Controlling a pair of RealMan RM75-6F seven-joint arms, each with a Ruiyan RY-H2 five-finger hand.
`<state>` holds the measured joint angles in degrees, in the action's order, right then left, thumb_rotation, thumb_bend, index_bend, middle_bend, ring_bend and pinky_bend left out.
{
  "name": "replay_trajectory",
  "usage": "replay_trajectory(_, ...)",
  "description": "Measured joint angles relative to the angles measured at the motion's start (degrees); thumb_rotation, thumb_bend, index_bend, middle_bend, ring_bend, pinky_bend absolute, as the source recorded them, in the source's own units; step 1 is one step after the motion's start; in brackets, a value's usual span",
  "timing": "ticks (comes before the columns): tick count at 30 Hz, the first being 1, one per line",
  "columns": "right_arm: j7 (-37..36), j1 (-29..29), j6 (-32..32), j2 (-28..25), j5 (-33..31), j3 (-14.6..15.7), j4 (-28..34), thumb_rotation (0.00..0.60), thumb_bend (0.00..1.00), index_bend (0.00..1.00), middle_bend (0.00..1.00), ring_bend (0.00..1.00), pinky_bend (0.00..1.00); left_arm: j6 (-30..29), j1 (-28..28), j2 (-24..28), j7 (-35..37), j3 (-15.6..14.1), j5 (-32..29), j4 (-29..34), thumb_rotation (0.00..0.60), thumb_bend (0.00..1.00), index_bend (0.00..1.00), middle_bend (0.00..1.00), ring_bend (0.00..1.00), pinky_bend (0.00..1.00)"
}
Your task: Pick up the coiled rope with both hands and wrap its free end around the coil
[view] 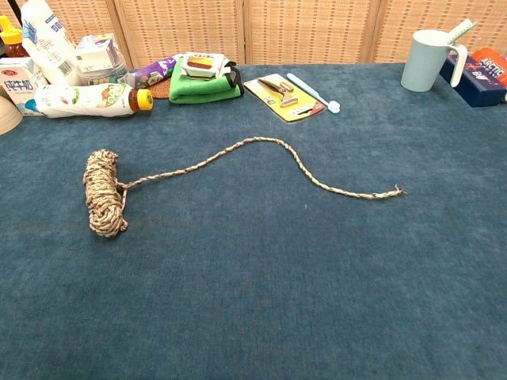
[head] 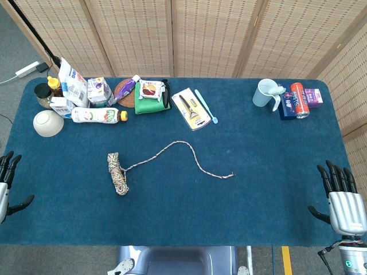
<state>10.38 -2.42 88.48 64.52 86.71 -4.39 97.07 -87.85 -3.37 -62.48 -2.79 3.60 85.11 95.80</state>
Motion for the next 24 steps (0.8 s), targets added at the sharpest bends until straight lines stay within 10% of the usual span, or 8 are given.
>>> replay_trajectory(17, 0.10, -0.82, -1.94, 0.93, 0.48, 0.64, -0.07, 0.600, 0.00, 0.01, 0.00, 0.00, 0.00, -0.23, -0.28, -0.58, -1.87, -0.16, 0.89, 0.74, 0.600, 0.15, 0.00, 0.00, 0.00, 0.00)
replay_trajectory(24, -0.46, -3.28, -5.72, 2.20, 0.21, 0.38, -0.11, 0.600, 0.00, 0.23, 0.00, 0.00, 0.00, -0.04, -0.31, -0.53, -2.29, 0.05, 0.15, 1.23, 0.600, 0.15, 0.00, 0.00, 0.00, 0.00)
